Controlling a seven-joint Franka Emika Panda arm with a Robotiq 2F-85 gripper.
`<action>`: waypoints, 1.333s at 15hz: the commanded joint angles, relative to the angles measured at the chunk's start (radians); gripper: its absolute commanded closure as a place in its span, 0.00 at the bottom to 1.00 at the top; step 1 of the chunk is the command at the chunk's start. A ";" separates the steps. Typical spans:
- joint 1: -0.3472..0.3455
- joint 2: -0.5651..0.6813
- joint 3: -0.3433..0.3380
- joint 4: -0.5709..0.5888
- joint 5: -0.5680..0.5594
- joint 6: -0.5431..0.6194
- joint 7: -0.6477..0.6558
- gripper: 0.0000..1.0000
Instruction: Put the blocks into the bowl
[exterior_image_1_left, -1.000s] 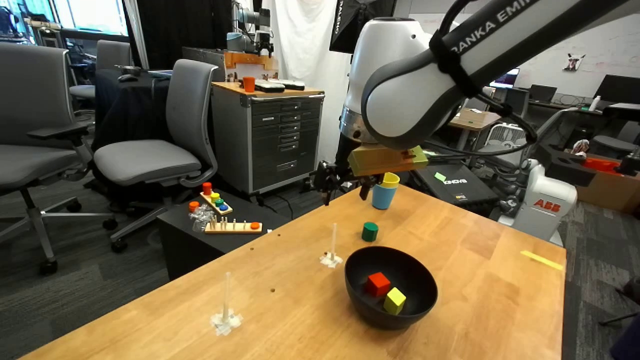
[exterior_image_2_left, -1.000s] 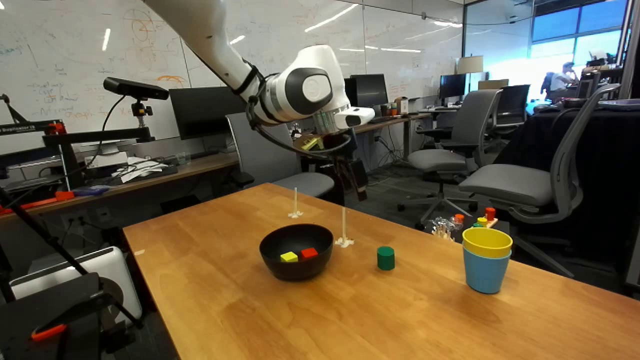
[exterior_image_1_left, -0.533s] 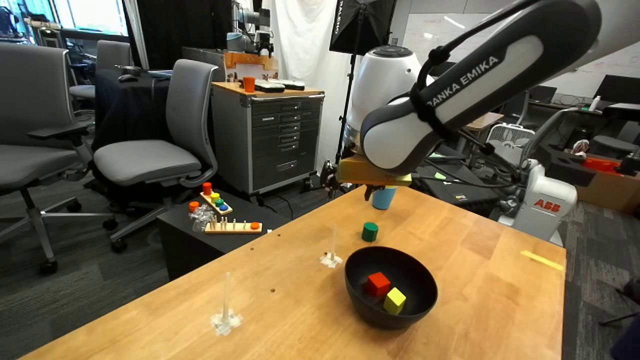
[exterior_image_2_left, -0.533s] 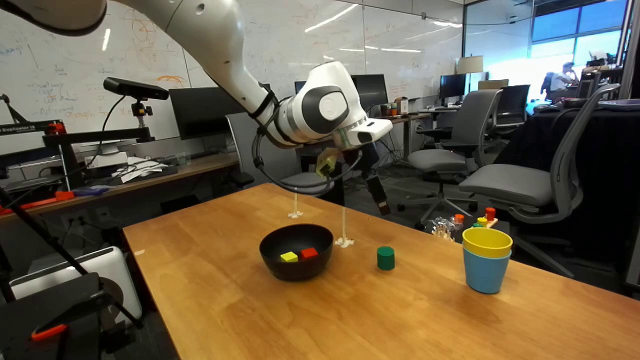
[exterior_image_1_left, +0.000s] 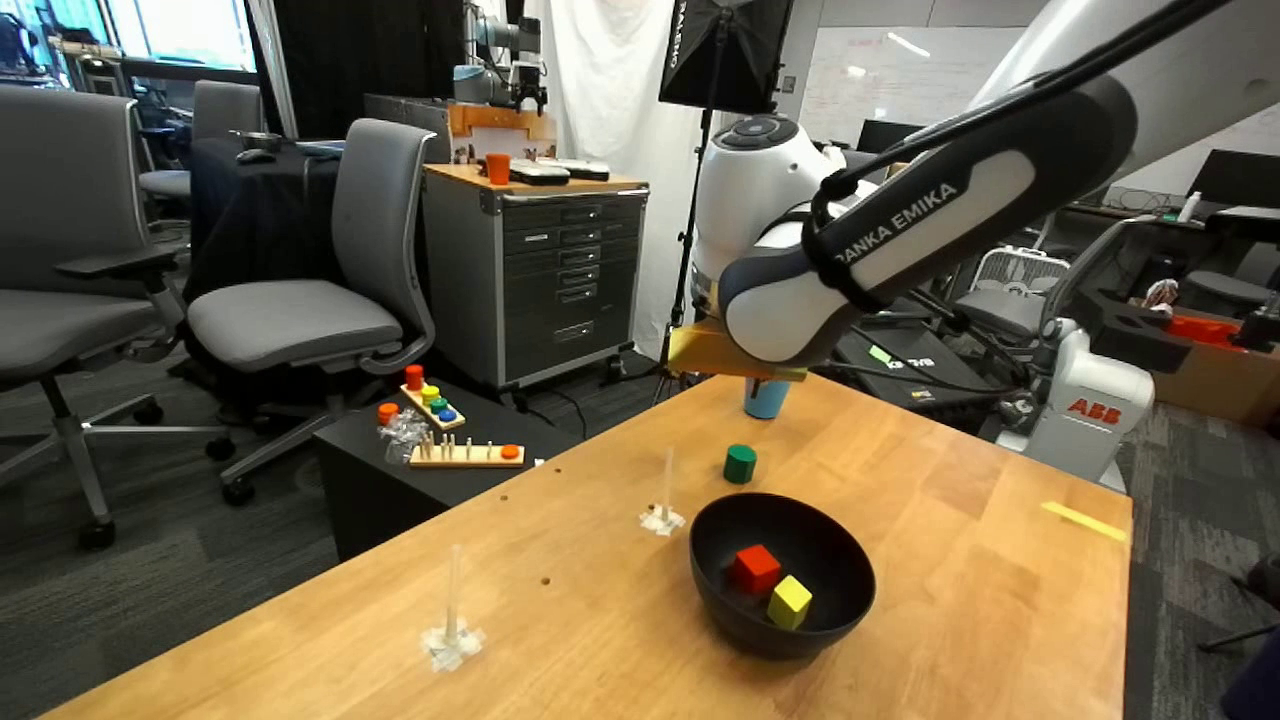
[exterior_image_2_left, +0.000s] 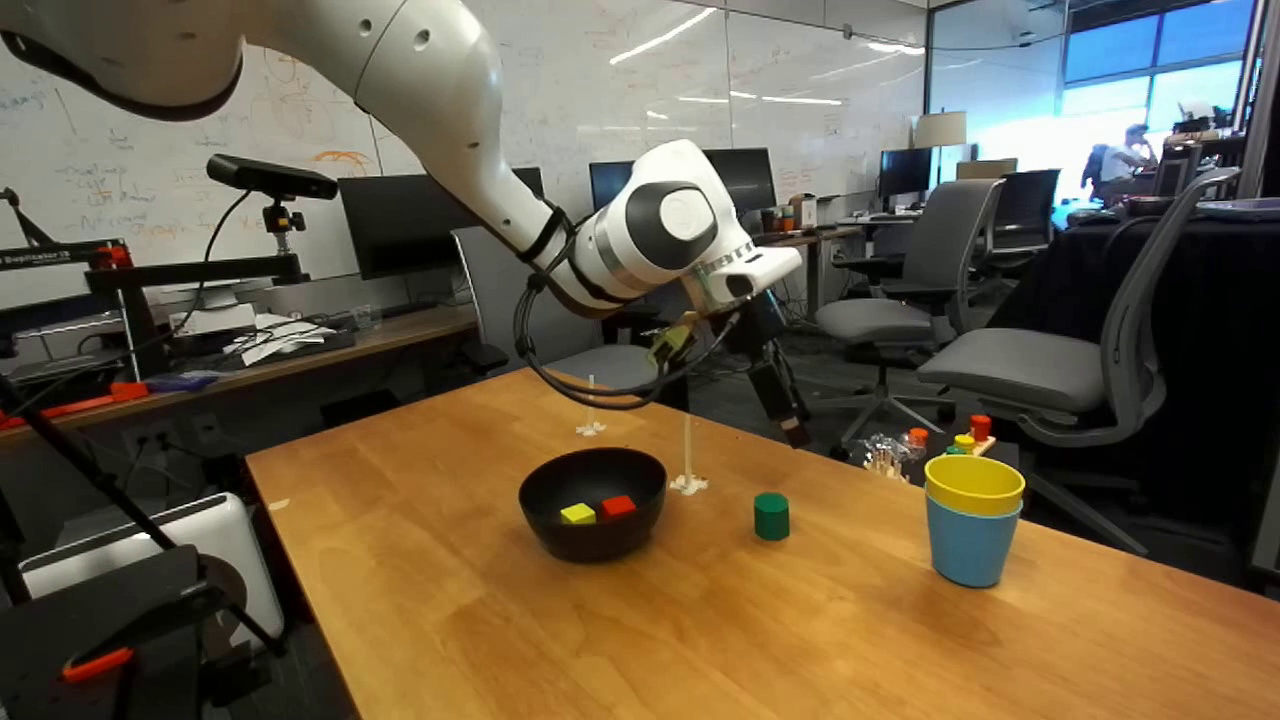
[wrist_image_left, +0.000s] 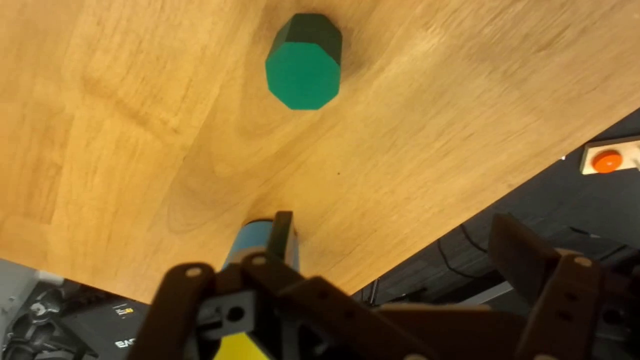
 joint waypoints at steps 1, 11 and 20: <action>0.014 0.007 -0.002 0.051 -0.045 -0.125 0.057 0.00; -0.056 0.031 0.075 0.054 -0.040 -0.165 0.028 0.00; -0.084 0.072 0.123 0.053 -0.035 -0.162 0.015 0.00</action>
